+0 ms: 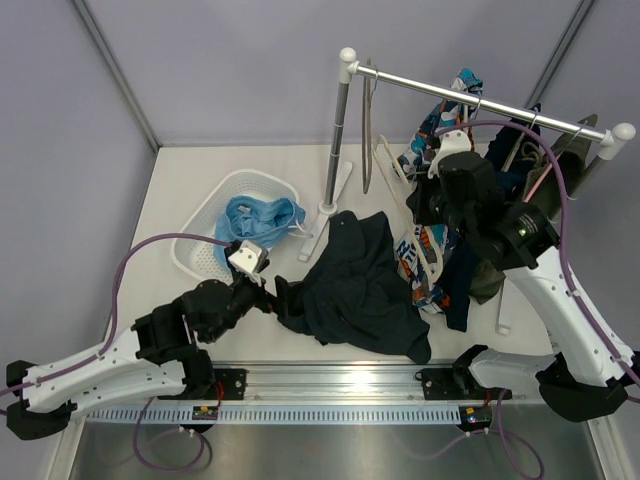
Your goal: Remove the shorts from the hanger
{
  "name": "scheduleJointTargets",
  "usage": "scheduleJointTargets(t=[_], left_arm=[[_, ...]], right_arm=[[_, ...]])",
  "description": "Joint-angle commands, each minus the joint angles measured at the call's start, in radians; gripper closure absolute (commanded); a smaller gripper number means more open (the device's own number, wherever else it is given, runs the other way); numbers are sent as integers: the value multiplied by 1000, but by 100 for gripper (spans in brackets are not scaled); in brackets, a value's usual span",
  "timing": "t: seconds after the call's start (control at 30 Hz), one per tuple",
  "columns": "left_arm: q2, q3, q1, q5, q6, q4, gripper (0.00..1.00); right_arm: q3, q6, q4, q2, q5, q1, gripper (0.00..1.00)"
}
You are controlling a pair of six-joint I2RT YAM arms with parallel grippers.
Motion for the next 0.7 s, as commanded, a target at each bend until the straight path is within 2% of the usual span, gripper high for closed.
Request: scheduleJointTargets(t=[0.0,0.3,0.67], left_arm=[[-29,20,4,-14,-32,27,1],[-64,8,2,-17,-49,11,1],[-37,-3,4,20,-61,36,1]], right_arm=[[65,-4,104,43,59,-12,100],[217,-44,181,177,52,-99,100],[383,-128,304,310,82,-121,100]])
